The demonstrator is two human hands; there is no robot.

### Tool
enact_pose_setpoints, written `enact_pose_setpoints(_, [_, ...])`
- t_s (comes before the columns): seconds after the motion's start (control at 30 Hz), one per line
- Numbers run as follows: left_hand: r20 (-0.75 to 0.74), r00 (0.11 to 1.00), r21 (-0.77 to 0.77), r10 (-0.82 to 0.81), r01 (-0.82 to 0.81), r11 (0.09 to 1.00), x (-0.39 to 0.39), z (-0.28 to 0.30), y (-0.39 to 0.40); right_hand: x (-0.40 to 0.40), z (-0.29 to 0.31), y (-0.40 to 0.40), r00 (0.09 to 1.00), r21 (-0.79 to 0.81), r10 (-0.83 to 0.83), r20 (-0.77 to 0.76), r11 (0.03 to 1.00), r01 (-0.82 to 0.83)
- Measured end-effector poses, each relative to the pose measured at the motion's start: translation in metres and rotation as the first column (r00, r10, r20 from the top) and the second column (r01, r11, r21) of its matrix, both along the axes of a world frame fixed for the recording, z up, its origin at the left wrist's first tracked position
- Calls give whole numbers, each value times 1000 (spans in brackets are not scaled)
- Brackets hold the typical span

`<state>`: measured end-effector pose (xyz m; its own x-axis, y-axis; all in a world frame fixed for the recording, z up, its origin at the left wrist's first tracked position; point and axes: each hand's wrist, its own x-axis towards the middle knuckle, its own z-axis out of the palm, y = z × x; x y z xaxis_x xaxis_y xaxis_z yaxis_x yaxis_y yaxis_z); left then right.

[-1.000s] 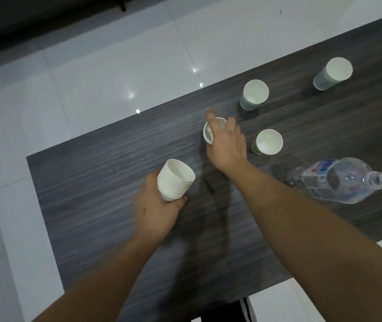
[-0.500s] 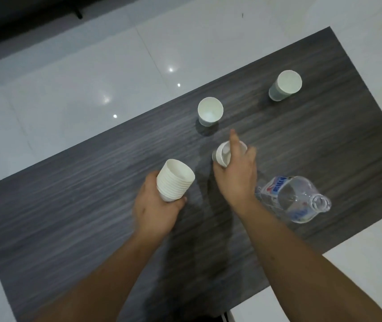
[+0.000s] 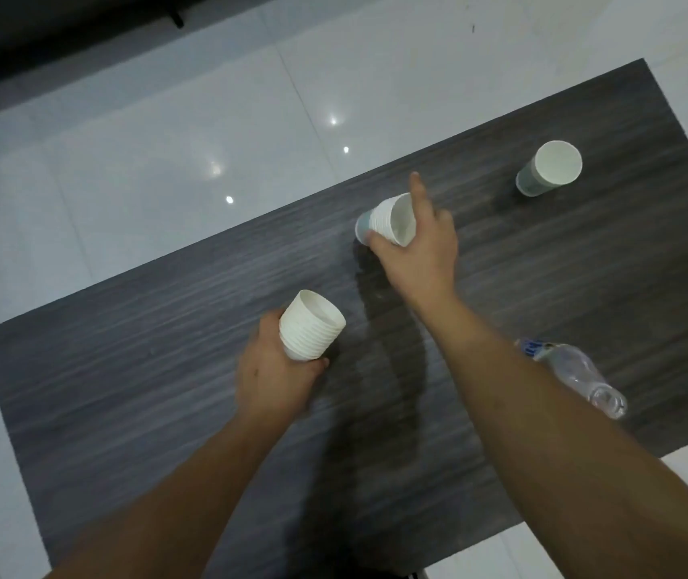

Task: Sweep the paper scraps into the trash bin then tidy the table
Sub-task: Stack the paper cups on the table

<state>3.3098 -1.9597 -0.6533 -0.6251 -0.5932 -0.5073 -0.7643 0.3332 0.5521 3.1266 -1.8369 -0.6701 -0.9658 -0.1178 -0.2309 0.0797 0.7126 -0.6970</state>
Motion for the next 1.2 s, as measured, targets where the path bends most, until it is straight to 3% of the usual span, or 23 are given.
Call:
enact_pose_setpoints(0.07, [4,1000,-35,3,-3,999,3,1,-4,17,15,1,988,-290,-112,108,947,139])
enact_pose_setpoints(0.13, [-19,1000,-73,-14,12,997,0,3,-8,31,26,2,965,-467,-23,262,872,148])
enact_pose_setpoints(0.23, [5,999,-96,-31,32,995,-10,5,-7,44,36,-7,908,-423,278,313,897,-128])
enact_pose_setpoints(0.3, [9,1000,-81,2,-1,997,-15,8,-4,42,43,-13,886,-386,352,300,895,-225])
enact_pose_setpoints(0.4, [-98,995,-64,-32,26,998,-32,15,6,19,56,-6,881,-372,310,356,912,-171])
enact_pose_setpoints(0.53, [-188,974,-24,-125,122,992,-77,29,23,-11,71,21,754,-389,430,497,887,-249])
enact_pose_setpoints(0.6, [-215,967,-1,-133,136,991,-96,31,30,-35,76,38,746,-431,405,529,885,-175])
enact_pose_setpoints(0.67, [-239,965,37,-110,122,992,-109,29,37,-71,68,61,875,-272,130,466,962,2])
enact_pose_setpoints(0.7, [-249,964,62,-90,108,992,-114,28,39,-93,59,77,929,-70,-13,370,997,42])
enact_pose_setpoints(0.77, [-258,963,94,-75,102,990,-118,22,41,-127,34,106,954,350,-37,297,934,-73])
enact_pose_setpoints(0.8, [-257,963,99,-82,111,989,-118,17,42,-138,22,119,933,448,16,358,875,-187])
enact_pose_setpoints(0.87, [-246,965,110,-87,117,987,-111,6,41,-150,-1,135,873,490,77,481,802,-341])
enact_pose_setpoints(0.97, [-181,981,111,-66,87,990,-92,-4,35,-138,-9,129,920,491,22,390,841,-229])
enact_pose_setpoints(1.03, [-132,988,85,-78,90,992,-77,-3,28,-119,0,111,969,402,-42,245,914,-62])
enact_pose_setpoints(1.1, [-100,992,64,-77,83,994,-65,3,19,-89,22,86,974,61,-120,192,992,110])
enact_pose_setpoints(1.17, [-83,993,33,-79,81,996,-56,11,12,-55,49,60,957,-317,-117,266,927,202])
enact_pose_setpoints(1.2, [-87,992,17,-93,95,995,-53,15,10,-38,59,49,957,-406,-77,281,894,191])
